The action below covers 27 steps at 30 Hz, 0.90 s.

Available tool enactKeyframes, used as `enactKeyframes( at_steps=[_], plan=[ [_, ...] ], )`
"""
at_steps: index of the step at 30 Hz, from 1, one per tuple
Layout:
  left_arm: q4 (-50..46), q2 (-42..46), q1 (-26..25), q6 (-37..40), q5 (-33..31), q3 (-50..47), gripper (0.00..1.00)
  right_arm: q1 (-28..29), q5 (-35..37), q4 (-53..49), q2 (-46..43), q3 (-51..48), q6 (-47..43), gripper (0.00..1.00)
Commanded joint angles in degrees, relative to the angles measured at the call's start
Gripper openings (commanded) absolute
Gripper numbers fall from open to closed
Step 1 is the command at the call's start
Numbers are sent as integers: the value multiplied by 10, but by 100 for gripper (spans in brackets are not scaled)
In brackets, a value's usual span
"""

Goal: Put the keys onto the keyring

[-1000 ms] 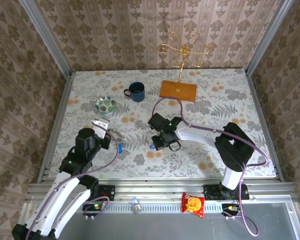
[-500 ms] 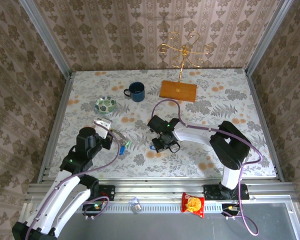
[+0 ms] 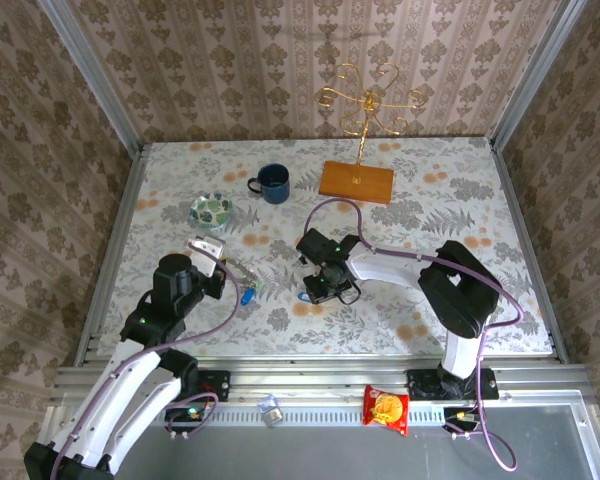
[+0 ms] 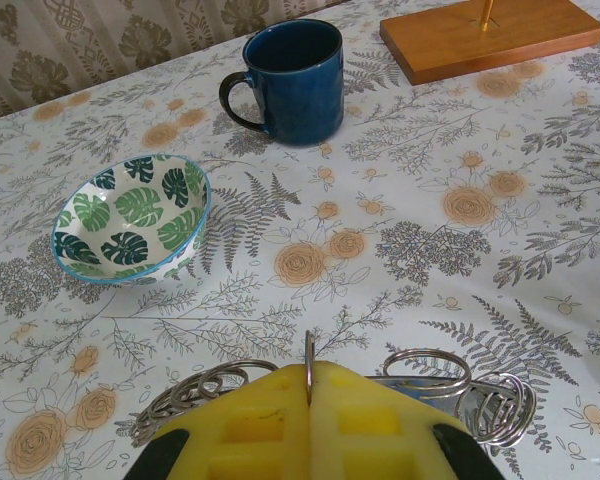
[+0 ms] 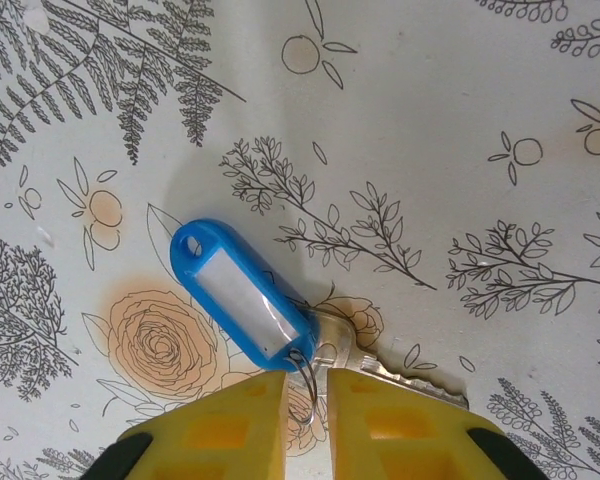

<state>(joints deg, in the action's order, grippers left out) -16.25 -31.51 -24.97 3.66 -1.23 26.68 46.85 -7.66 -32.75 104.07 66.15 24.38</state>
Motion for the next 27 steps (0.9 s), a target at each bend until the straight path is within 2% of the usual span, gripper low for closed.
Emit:
enactKeyframes(
  at_steps=[1, 5, 13, 27],
  plan=[
    [25, 3, 4, 8, 8, 6, 0, -6, -25, 7, 10, -4, 12, 22],
    [25, 3, 4, 8, 9, 6, 0, -9, -28, 3, 9, -6, 16, 27],
    [25, 2, 3, 9, 11, 7, 0, -10, -38, -7, 24, -2, 18, 27],
    [23, 2, 3, 12, 12, 7, 0, -11, -56, -3, 31, -1, 24, 19]
  ],
)
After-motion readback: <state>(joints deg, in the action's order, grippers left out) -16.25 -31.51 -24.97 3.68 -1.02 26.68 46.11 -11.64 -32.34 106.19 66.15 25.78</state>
